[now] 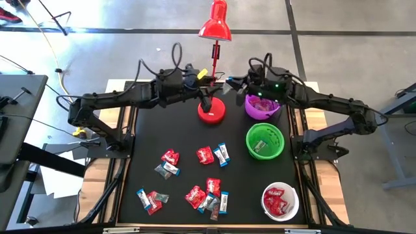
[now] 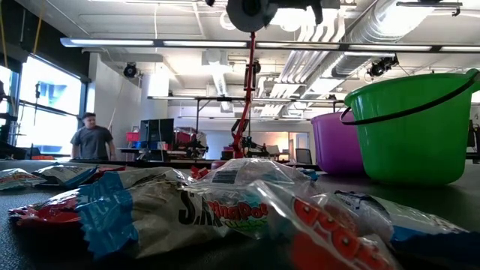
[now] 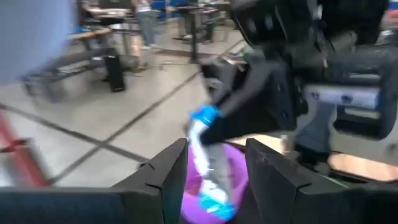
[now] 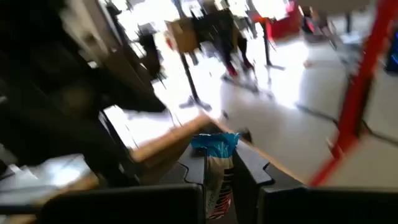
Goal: Organize candy in baskets
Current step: Put the white chocolate bar into the green bucket, then put the red candy into the white bucket
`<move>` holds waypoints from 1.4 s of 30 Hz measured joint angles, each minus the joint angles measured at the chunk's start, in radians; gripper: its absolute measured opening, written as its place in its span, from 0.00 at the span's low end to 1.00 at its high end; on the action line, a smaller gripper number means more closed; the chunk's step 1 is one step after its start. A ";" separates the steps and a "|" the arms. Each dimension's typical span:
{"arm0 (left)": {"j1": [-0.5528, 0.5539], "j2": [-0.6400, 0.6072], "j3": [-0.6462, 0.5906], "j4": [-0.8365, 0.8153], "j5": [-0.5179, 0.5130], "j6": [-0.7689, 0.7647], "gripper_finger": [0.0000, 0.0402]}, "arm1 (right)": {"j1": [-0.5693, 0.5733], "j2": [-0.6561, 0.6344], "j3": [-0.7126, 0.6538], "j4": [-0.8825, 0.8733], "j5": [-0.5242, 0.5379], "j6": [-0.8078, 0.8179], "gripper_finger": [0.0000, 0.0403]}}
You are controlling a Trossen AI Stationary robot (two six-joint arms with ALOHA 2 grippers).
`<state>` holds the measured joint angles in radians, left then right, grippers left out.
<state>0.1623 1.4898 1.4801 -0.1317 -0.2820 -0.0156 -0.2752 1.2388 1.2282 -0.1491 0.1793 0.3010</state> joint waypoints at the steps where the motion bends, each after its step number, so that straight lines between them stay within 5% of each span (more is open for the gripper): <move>1: 0.000 -0.012 0.001 -0.025 -0.026 0.004 0.37 | 0.000 -0.008 0.000 -0.044 0.010 0.022 0.06; 8: 0.001 -0.096 -0.001 -0.228 -0.170 -0.064 0.37 | 0.019 -0.082 0.001 -0.484 -0.056 0.269 0.06; 13: 0.001 -0.147 -0.001 -0.345 -0.176 -0.173 0.37 | 0.107 -0.102 0.001 -0.825 -0.165 0.450 0.06; 17: 0.001 -0.175 0.000 -0.403 -0.177 -0.216 0.37 | 0.200 -0.099 0.001 -1.023 -0.155 0.548 0.06; 24: 0.001 -0.177 -0.001 -0.444 -0.166 -0.245 0.37 | 0.287 -0.093 0.001 -1.088 -0.029 0.628 0.11; 35: -0.028 -0.173 -0.002 -0.732 0.010 -0.387 0.37 | 0.365 -0.093 0.001 -1.104 -0.030 0.620 0.45; 42: -0.168 -0.174 -0.141 -0.977 0.117 -0.505 0.37 | 0.395 -0.092 0.001 -1.041 -0.087 0.689 0.50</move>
<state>-0.0059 1.3155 1.3389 -1.1092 -0.1654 -0.5211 0.1201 1.1465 1.2289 -1.1902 0.0925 0.9895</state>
